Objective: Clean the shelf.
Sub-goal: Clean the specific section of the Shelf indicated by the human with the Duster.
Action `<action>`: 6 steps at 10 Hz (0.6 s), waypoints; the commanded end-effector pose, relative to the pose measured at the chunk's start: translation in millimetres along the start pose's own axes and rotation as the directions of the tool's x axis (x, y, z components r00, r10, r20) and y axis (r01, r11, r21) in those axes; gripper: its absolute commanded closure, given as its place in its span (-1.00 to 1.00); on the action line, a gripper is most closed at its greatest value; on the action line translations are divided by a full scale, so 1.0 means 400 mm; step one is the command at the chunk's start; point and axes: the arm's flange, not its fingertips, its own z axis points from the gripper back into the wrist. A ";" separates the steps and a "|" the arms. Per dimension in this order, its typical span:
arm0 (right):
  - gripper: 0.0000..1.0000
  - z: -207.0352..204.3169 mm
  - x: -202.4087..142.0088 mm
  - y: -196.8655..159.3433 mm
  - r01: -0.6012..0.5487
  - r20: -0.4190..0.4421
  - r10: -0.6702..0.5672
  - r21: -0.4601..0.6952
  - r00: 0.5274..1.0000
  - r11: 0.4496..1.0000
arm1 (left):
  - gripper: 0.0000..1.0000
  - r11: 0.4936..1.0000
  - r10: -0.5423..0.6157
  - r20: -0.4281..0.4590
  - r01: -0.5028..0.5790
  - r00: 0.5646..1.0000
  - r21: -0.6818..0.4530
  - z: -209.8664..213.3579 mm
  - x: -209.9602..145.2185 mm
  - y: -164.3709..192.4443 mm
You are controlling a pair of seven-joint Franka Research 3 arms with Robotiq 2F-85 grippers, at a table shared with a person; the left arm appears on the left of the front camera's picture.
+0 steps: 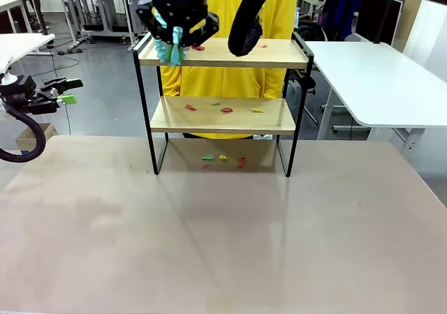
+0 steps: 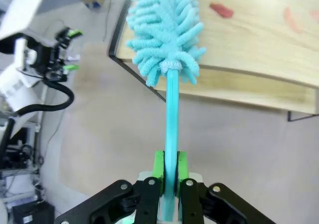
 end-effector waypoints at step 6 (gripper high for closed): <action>0.74 0.120 0.008 -0.466 0.195 -0.087 -0.208 -0.139 0.974 0.971 | -1.00 1.000 -0.007 -0.003 0.007 1.000 0.000 -0.002 0.004 -0.004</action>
